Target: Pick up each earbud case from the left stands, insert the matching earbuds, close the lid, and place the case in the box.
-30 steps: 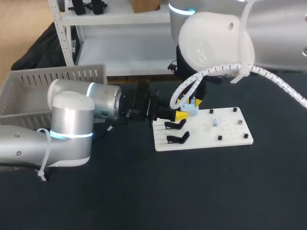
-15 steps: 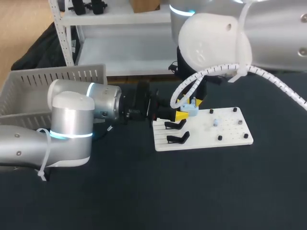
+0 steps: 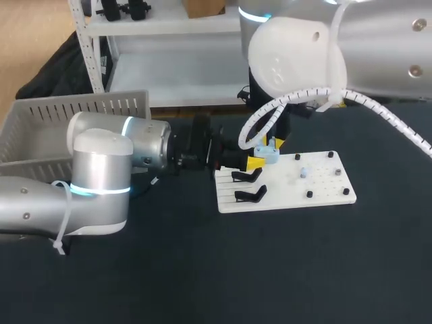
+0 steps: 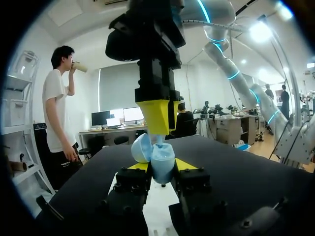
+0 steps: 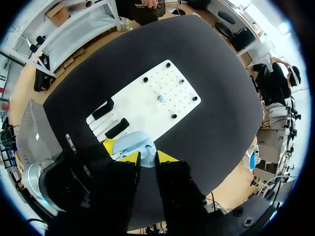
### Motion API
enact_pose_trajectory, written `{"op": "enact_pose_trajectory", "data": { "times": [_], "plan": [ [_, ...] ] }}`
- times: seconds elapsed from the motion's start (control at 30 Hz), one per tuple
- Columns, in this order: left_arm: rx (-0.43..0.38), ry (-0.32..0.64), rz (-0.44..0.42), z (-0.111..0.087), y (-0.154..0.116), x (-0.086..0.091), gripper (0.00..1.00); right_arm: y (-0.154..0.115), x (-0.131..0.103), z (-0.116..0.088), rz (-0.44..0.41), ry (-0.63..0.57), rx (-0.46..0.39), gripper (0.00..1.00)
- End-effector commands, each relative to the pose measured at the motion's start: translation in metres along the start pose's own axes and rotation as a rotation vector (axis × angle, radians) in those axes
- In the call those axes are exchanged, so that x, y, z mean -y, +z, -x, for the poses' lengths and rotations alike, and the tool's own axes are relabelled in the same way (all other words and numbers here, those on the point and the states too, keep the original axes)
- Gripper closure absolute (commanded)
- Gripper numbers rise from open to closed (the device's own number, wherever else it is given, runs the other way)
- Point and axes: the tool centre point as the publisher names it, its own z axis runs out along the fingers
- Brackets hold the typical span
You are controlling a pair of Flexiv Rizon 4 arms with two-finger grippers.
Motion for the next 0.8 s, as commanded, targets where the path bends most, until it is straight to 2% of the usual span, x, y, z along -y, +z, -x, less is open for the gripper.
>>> {"op": "enact_pose_trajectory", "data": {
  "times": [0.03,0.8],
  "plan": [
    [0.002,0.001,0.003,-0.0004,-0.0003,0.0007,1.0,0.0005,-0.0021,0.0019,-0.004,0.0,-0.004,1.0],
    [0.002,0.001,0.003,-0.0004,-0.0003,0.0007,1.0,0.0077,-0.0018,0.0018,-0.034,0.007,-0.02,1.0]
  ]
}}
